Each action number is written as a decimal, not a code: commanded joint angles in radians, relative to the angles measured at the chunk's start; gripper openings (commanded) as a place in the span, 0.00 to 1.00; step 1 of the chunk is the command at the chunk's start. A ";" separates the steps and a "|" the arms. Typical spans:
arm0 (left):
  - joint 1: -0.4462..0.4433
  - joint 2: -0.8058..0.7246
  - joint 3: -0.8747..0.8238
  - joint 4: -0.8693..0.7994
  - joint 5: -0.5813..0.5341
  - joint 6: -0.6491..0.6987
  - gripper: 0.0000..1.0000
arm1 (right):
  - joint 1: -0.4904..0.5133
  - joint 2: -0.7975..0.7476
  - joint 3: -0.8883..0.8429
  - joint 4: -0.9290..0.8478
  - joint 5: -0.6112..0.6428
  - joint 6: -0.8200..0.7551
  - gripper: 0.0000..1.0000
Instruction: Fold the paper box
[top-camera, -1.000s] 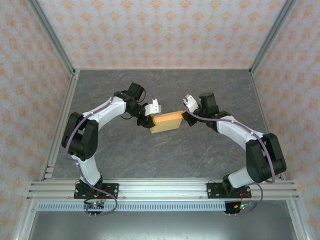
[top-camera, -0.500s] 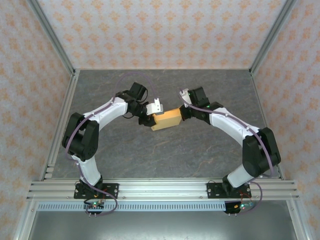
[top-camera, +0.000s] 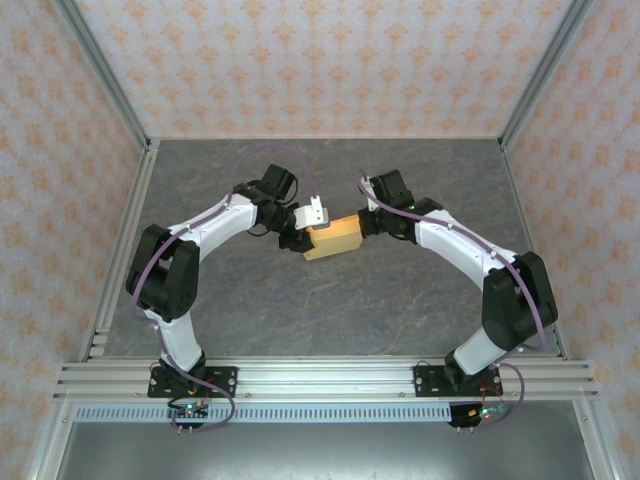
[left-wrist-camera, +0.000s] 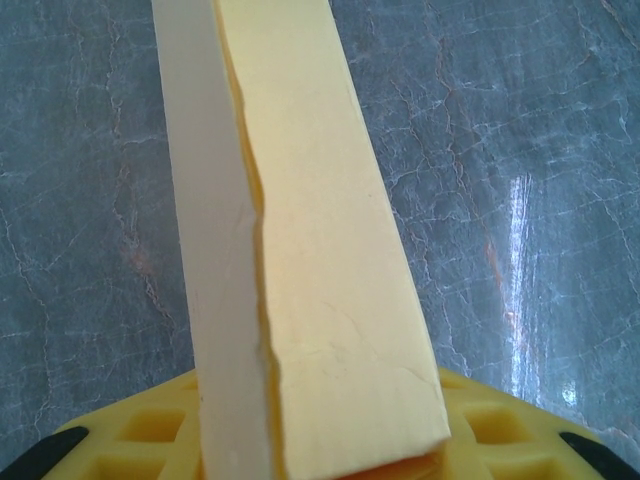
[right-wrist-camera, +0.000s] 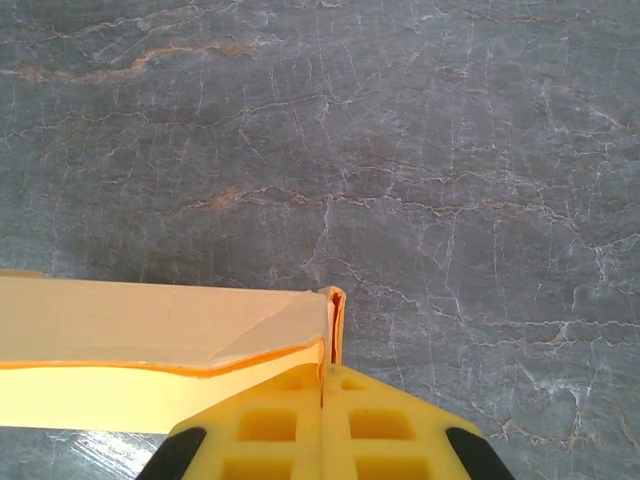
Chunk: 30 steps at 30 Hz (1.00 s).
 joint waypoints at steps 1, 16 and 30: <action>-0.007 0.030 0.010 -0.030 -0.100 -0.030 0.34 | 0.009 0.009 0.030 -0.043 0.010 0.028 0.04; -0.008 0.049 0.018 -0.030 -0.141 -0.032 0.33 | 0.009 0.007 0.021 -0.076 0.052 0.070 0.02; -0.008 0.078 0.043 -0.050 -0.188 -0.009 0.32 | 0.020 -0.014 -0.017 -0.086 0.107 0.058 0.02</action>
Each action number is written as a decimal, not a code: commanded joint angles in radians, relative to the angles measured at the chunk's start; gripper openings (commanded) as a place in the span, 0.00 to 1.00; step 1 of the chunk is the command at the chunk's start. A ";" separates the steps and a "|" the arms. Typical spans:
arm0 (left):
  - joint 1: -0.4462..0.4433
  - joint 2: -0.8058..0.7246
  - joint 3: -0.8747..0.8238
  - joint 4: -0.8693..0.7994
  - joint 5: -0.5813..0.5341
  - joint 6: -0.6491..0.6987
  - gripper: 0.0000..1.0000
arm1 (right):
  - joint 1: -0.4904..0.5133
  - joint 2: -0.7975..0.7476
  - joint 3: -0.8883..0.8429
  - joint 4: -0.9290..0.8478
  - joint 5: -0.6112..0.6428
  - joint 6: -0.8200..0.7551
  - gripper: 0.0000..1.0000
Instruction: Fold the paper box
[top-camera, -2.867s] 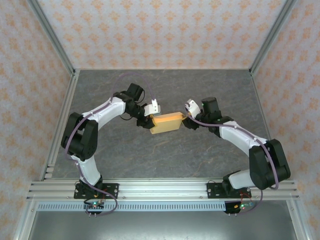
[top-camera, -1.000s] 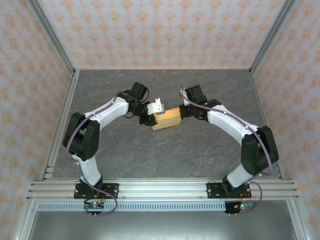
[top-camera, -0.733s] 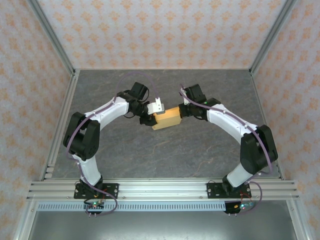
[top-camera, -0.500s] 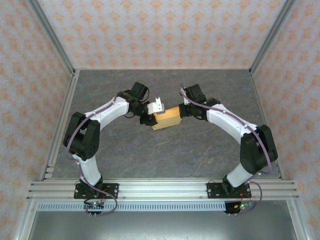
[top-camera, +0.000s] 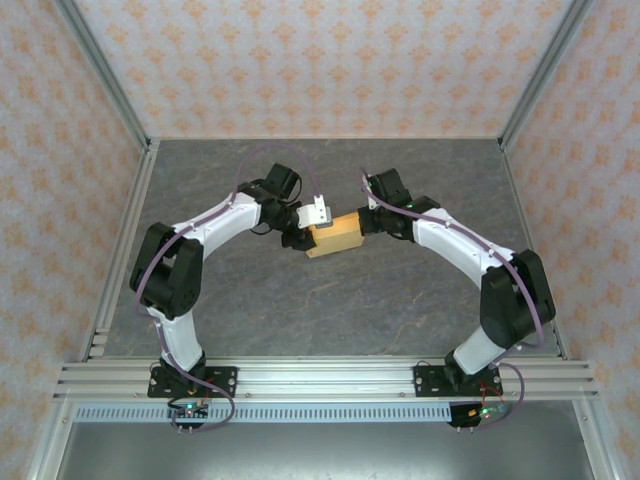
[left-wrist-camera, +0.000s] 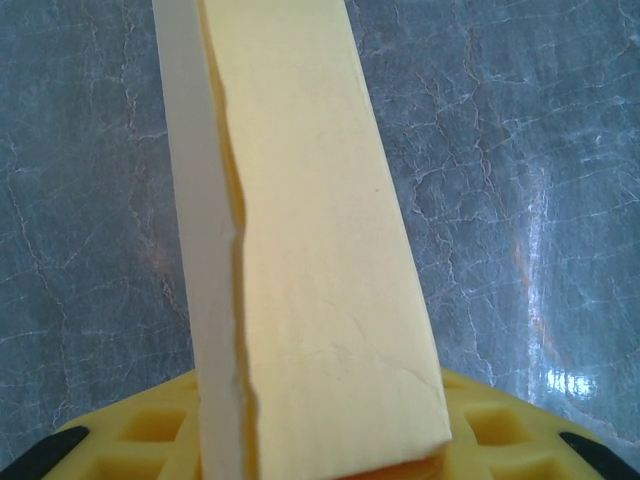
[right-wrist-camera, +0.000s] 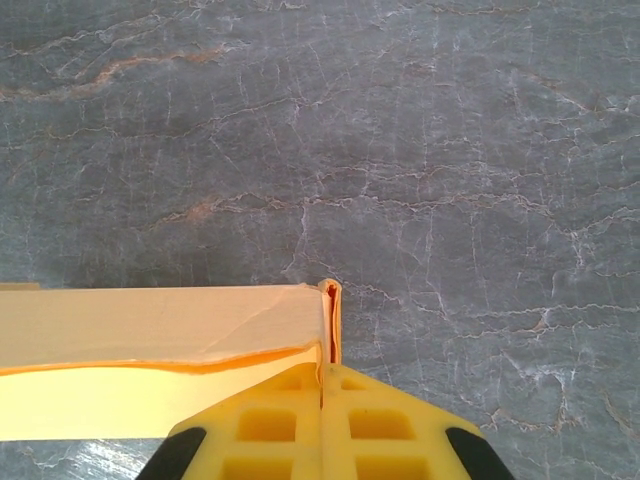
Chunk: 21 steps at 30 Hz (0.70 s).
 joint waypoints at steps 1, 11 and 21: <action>0.005 0.049 0.010 -0.054 -0.139 0.003 0.32 | 0.017 -0.033 -0.035 -0.067 0.054 -0.006 0.02; 0.005 0.104 0.052 -0.110 -0.165 0.041 0.33 | 0.019 -0.044 -0.020 -0.089 0.105 -0.067 0.02; 0.006 0.115 0.067 -0.120 -0.169 0.041 0.33 | 0.019 -0.037 0.008 -0.116 0.108 -0.105 0.02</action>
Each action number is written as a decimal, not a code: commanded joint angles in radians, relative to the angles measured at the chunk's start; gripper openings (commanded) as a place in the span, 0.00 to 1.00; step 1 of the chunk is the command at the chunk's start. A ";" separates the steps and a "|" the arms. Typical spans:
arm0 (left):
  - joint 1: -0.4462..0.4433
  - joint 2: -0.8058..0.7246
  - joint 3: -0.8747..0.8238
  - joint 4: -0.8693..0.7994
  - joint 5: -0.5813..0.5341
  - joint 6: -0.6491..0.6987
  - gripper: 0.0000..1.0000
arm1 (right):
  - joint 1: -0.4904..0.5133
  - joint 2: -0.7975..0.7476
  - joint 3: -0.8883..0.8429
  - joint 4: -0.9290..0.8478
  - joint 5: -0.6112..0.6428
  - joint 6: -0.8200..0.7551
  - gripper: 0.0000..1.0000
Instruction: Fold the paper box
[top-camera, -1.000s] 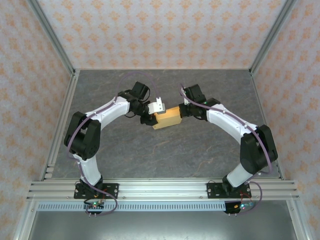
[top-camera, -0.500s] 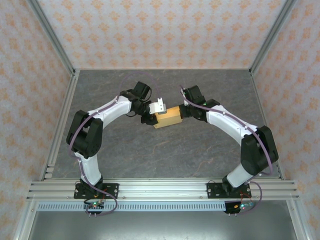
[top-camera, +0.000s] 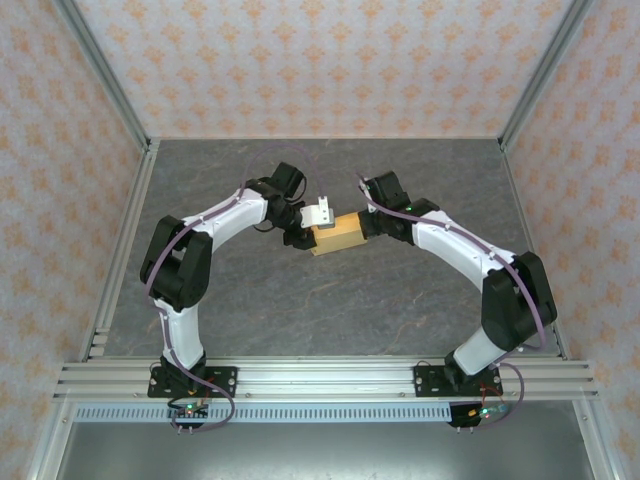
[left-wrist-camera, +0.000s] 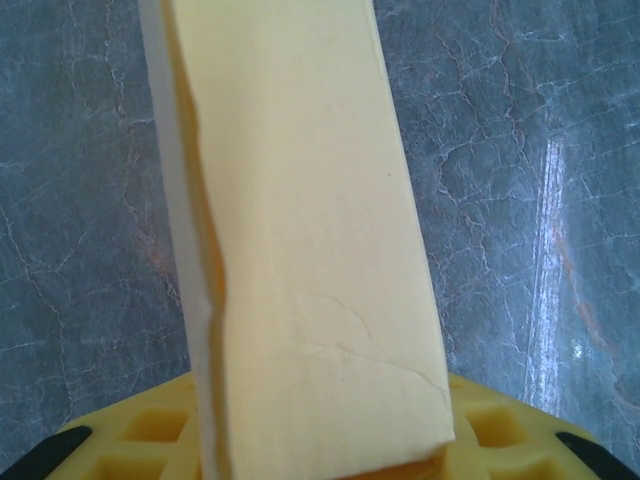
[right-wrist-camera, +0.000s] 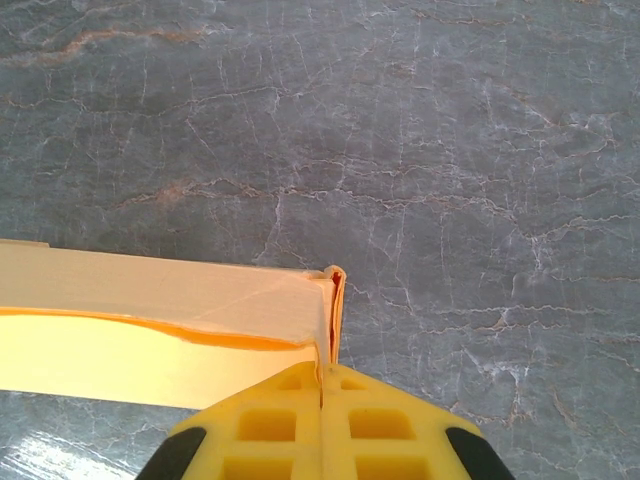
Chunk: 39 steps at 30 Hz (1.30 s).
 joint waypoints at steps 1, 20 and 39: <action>0.011 0.045 0.004 -0.077 -0.135 -0.019 0.33 | 0.002 -0.021 0.021 -0.103 0.036 -0.020 0.02; 0.011 0.033 0.008 -0.070 -0.105 -0.043 0.33 | 0.003 -0.044 -0.097 0.026 0.033 0.034 0.02; 0.012 -0.006 0.007 -0.060 -0.049 -0.078 0.39 | 0.002 -0.068 -0.188 0.141 0.024 0.023 0.01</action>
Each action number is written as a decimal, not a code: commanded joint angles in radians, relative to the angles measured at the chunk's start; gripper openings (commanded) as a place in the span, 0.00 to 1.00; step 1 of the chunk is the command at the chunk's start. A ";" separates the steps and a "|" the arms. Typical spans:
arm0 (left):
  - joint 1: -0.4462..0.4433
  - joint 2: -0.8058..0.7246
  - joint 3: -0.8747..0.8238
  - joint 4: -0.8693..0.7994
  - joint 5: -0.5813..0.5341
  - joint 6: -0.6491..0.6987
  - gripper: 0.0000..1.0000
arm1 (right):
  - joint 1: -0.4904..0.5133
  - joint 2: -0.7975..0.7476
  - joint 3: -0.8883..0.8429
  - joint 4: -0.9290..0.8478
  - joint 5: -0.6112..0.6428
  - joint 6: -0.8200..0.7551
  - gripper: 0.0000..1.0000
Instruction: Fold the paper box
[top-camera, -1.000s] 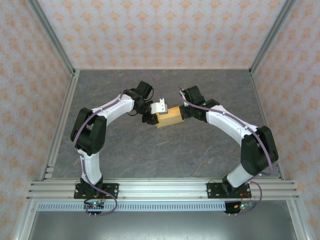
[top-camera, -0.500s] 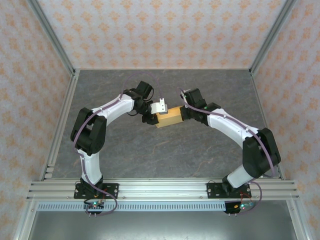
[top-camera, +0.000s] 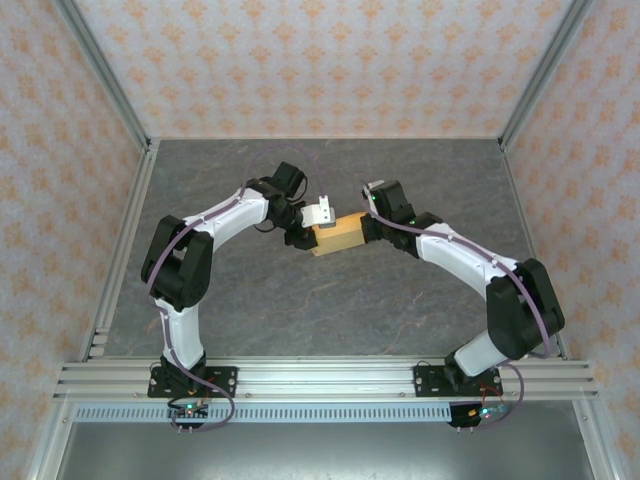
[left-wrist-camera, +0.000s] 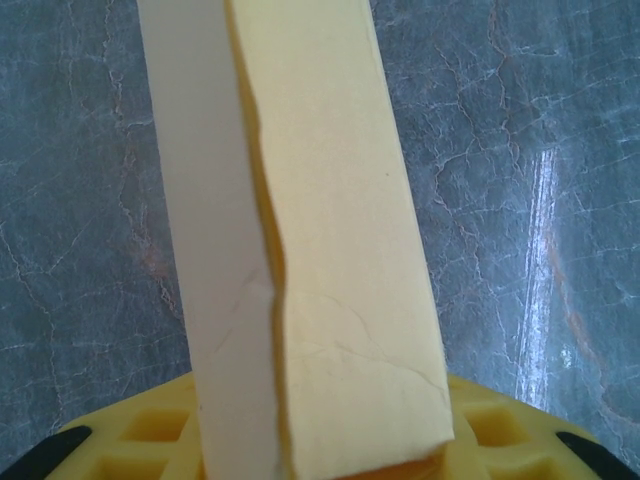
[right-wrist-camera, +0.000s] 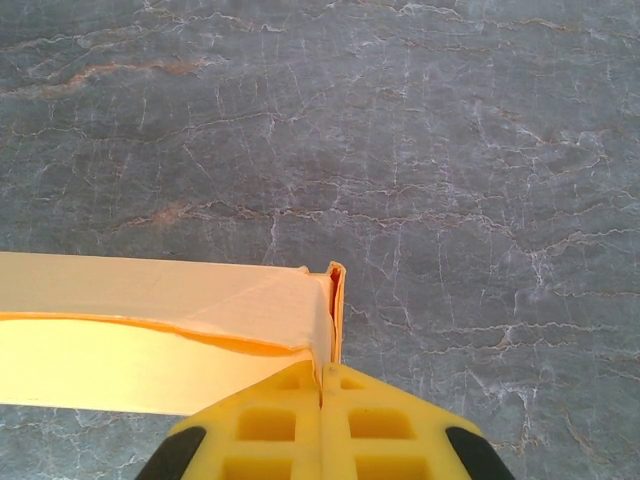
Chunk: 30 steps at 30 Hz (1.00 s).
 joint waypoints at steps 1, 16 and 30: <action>0.014 -0.011 0.000 -0.057 -0.061 -0.050 0.40 | 0.003 -0.015 -0.037 -0.055 0.013 0.010 0.01; 0.030 -0.120 -0.052 -0.012 -0.014 -0.102 0.64 | 0.006 -0.033 -0.008 -0.082 0.009 0.043 0.01; -0.001 -0.392 -0.375 0.367 -0.135 -0.748 0.58 | 0.021 -0.002 0.046 -0.127 0.020 0.097 0.00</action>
